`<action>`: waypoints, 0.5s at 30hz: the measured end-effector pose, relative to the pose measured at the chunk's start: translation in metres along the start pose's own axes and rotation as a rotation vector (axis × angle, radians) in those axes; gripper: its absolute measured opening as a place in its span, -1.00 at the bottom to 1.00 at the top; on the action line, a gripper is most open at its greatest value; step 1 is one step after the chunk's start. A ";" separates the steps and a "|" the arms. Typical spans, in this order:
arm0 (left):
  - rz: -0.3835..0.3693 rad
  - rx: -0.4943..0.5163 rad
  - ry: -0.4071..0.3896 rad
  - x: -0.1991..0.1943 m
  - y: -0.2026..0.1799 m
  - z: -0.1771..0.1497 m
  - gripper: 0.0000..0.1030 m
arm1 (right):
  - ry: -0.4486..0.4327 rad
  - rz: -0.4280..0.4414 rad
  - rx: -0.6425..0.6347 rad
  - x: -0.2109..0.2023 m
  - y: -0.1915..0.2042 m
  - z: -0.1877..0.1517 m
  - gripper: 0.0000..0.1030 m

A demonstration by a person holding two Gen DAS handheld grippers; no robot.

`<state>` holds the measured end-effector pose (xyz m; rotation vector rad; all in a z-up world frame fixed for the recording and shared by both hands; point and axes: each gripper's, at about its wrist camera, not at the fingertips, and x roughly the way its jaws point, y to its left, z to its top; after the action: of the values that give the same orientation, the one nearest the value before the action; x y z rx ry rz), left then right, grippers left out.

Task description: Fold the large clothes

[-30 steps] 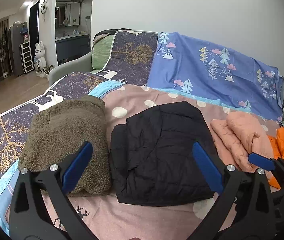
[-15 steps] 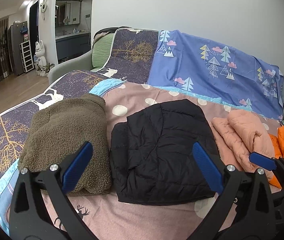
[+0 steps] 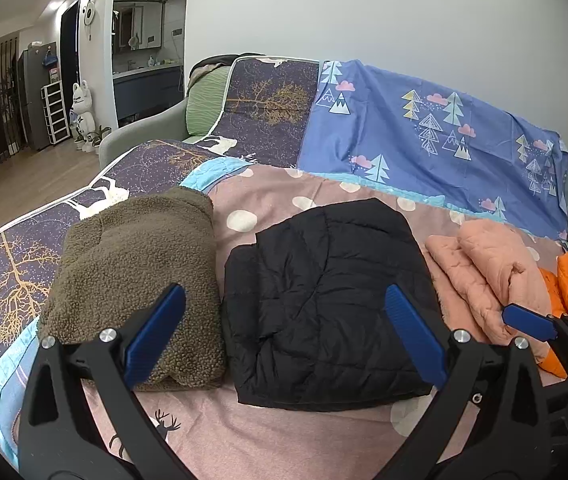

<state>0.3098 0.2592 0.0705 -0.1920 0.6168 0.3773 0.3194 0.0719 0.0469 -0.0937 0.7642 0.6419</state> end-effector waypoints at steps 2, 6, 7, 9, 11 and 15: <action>0.000 -0.002 0.000 -0.001 0.000 0.000 0.96 | 0.001 0.001 0.000 0.000 0.000 0.000 0.97; -0.001 0.002 -0.003 0.000 0.000 0.001 0.96 | 0.001 0.001 0.001 0.000 0.000 0.000 0.97; -0.003 0.002 -0.004 0.000 0.000 0.000 0.96 | 0.001 0.001 0.000 0.000 0.000 0.000 0.97; -0.009 0.002 0.000 0.001 -0.001 0.001 0.96 | 0.000 0.000 0.001 0.000 0.000 0.000 0.97; -0.016 -0.004 0.005 0.000 0.000 0.002 0.96 | 0.001 0.000 0.001 0.000 0.000 0.000 0.97; -0.018 -0.004 0.008 0.000 0.000 0.002 0.96 | -0.001 0.000 0.001 0.000 0.000 0.000 0.97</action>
<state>0.3112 0.2600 0.0722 -0.2032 0.6213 0.3604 0.3190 0.0718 0.0471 -0.0920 0.7641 0.6416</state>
